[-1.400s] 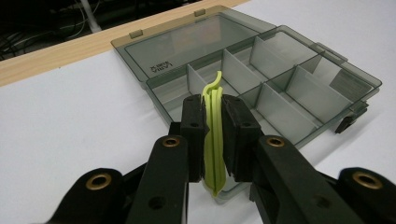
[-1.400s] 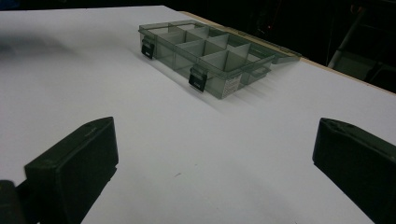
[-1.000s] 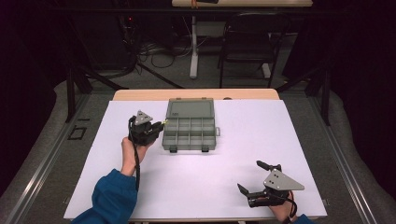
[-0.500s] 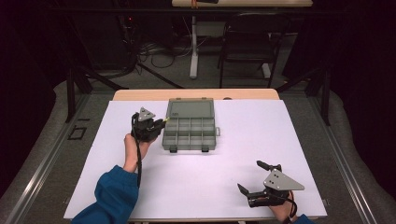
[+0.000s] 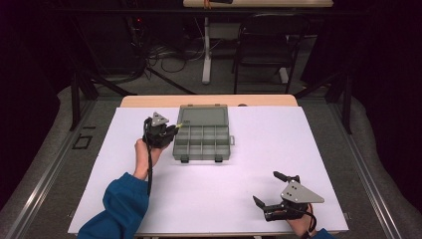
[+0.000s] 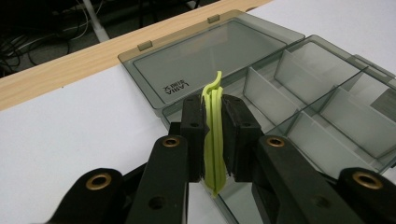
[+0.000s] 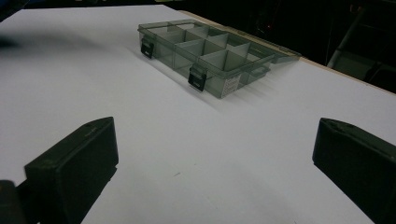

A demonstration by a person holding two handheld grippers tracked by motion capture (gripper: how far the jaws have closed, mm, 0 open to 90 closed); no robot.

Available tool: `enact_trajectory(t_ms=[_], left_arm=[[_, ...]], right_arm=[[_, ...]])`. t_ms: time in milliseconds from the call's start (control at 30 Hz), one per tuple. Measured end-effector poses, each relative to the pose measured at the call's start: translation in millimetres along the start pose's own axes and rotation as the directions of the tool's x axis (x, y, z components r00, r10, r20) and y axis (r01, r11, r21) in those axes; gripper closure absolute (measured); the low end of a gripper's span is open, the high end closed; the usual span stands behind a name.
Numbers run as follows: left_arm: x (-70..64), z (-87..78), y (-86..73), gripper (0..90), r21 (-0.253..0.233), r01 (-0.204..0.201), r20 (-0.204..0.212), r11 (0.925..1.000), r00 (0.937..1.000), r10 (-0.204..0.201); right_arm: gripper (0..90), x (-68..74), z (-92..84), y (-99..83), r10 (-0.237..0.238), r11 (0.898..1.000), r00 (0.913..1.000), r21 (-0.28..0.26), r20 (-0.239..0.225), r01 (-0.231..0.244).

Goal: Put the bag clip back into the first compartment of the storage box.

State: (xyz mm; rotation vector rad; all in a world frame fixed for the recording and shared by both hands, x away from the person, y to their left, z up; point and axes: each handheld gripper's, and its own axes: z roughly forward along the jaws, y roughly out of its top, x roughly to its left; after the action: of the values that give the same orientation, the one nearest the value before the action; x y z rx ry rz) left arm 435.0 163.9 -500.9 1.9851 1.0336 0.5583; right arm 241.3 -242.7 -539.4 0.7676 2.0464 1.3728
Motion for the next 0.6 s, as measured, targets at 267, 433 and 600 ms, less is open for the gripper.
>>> enact_trajectory(t_ms=[267, 433, 600], left_arm=[[0.9, 6.0, 5.0, 79.8, 0.004, -0.004, -0.004, 1.0000, 1.0000, 0.004], [0.5, 9.4, 7.4, 79.8, 0.008, -0.011, -0.006, 0.9999, 0.9999, 0.011], [0.5, 15.0, 7.1, 79.8, 0.021, -0.015, -0.007, 0.9997, 0.9999, 0.015]], right_arm=[[0.0, -0.1, 0.3, 0.0, -0.001, 1.000, 1.0000, -0.001, -0.002, 0.001], [0.0, -0.2, 0.1, -0.1, 0.001, 1.000, 1.0000, 0.001, -0.001, -0.001], [0.0, -0.2, 0.1, -0.1, 0.002, 1.000, 1.0000, 0.000, -0.001, -0.002]])
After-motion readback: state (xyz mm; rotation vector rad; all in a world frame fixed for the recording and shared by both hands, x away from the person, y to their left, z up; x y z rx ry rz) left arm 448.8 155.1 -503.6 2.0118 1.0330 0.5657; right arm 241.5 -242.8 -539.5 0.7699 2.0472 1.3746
